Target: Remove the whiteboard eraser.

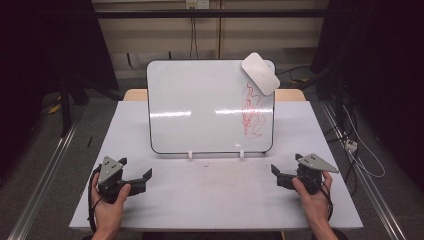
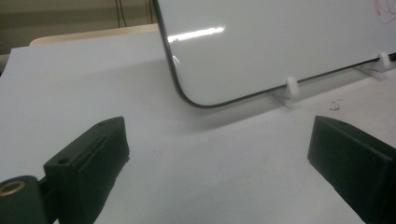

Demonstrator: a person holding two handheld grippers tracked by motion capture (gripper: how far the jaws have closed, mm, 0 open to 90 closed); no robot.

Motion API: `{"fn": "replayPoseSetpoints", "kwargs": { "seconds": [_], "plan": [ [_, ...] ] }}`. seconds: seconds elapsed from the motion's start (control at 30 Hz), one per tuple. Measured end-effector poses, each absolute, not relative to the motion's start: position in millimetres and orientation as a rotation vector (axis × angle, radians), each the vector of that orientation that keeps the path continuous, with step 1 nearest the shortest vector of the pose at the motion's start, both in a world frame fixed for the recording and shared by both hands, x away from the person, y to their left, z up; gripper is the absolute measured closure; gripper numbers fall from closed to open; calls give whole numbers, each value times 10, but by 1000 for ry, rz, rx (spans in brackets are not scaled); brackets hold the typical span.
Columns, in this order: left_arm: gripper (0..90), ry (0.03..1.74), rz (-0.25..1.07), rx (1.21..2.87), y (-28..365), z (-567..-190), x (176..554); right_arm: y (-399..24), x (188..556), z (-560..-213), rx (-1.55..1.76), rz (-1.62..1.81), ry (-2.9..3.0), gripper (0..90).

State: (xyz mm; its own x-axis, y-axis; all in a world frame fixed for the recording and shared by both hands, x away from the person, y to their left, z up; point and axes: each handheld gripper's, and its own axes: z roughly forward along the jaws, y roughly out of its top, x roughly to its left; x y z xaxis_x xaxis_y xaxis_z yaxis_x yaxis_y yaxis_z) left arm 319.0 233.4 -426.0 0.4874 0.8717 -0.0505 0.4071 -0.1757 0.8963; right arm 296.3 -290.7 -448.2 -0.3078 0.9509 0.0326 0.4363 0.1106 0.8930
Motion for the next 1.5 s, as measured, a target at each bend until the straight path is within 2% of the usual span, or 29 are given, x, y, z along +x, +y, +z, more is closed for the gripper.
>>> {"fn": "replayPoseSetpoints", "kwargs": {
  "seconds": [0.77,1.3,1.5],
  "plan": [
    [51,1081,602,1815,2297,-4289,3199,-2809,3009,-4419,1297,1169,1803,45],
    [51,1094,601,1816,2297,-4296,3211,-2738,3344,-4091,1228,1165,1823,65],
    [51,1093,595,1826,2293,-4310,3219,-2716,3574,-3905,1232,1141,1788,69]
  ]
}}
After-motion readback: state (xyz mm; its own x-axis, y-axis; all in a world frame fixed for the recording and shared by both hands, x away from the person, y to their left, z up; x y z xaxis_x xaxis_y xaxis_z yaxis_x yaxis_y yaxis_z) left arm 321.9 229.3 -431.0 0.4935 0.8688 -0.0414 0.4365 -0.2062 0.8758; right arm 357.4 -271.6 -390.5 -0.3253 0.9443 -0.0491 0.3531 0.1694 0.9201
